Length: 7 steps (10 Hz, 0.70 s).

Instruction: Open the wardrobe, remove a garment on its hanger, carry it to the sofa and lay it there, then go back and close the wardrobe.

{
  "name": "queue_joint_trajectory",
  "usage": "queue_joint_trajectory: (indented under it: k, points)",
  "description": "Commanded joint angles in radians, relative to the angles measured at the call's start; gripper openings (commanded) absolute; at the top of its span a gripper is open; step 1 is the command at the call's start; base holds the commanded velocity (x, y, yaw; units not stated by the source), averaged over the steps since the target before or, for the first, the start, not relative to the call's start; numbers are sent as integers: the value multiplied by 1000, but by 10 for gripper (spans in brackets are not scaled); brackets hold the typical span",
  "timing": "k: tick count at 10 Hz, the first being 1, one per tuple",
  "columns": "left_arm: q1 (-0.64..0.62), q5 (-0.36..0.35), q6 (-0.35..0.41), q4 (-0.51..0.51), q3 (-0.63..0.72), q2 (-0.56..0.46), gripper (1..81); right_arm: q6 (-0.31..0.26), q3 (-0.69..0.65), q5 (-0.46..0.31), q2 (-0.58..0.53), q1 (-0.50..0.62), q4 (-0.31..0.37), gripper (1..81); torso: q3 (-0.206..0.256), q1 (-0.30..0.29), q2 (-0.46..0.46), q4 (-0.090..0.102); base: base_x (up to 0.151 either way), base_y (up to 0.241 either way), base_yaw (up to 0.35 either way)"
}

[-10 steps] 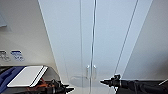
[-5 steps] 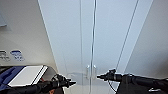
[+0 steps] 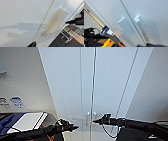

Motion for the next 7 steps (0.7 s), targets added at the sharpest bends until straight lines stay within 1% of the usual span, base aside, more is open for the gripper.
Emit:
queue_joint_trajectory:
  k: [1, 2, 4, 7]
  points:
    - [-169, 14, -2, -6, 7, 15, 811, 10, -10, -16, 9, 171, 15, 811, 0, 0, 0, 0, 0, 0, 0]
    - [-179, 14, -2, -9, -7, 33, 811, 10, -21, -16, 14, 176, 15, 811, 0, 0, 0, 0, 0, 0, 0]
    - [-188, 48, -2, -6, -50, 81, 811, 10, -51, -14, 21, 180, 15, 811, 0, 0, 0, 0, 0, 0, 0]
    - [-197, 48, -2, -8, -113, 141, 811, 11, -102, -5, 40, 182, 14, 811, 0, 1, 0, 0, 0, 0, 0]
